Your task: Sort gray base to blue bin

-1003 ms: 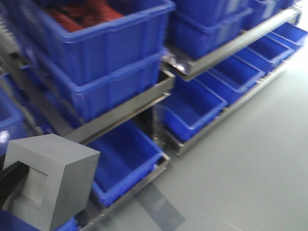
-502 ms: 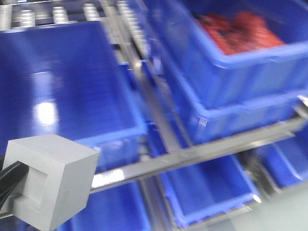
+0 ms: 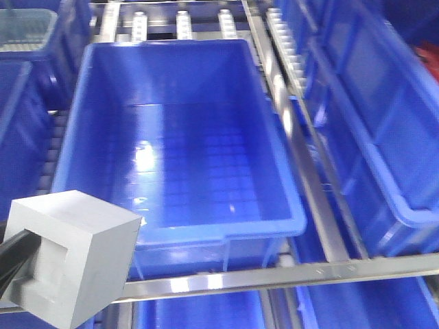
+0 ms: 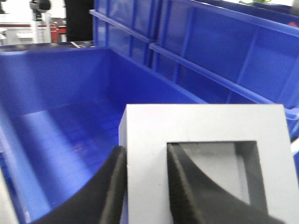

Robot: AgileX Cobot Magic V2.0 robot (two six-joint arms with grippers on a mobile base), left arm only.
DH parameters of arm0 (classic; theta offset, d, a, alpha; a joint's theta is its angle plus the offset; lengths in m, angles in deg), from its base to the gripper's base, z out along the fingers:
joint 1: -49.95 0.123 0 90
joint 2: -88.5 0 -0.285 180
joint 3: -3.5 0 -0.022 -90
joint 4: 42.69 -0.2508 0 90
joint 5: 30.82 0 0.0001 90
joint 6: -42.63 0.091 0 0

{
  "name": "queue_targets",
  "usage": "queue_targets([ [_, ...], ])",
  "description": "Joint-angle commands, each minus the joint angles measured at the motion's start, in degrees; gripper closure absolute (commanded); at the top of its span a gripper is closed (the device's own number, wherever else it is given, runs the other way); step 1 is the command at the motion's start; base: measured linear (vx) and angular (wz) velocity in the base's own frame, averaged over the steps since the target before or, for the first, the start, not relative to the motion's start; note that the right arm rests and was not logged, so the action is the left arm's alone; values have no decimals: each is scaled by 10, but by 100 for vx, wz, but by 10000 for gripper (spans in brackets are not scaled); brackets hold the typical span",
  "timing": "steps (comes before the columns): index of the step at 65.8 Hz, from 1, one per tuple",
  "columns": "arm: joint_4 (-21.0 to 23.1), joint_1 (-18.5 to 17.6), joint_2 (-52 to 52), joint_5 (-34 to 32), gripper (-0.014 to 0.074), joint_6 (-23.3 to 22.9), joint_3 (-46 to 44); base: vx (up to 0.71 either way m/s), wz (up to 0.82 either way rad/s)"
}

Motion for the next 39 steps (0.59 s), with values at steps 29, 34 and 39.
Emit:
queue_targets([
  [29, 4, -2, -2, -63, 602, -4, -17, 8, 13],
  [34, 4, -2, -2, -63, 602, -4, -17, 10, 6],
  [39, 4, -2, -2, -63, 602, -4, -17, 11, 2],
])
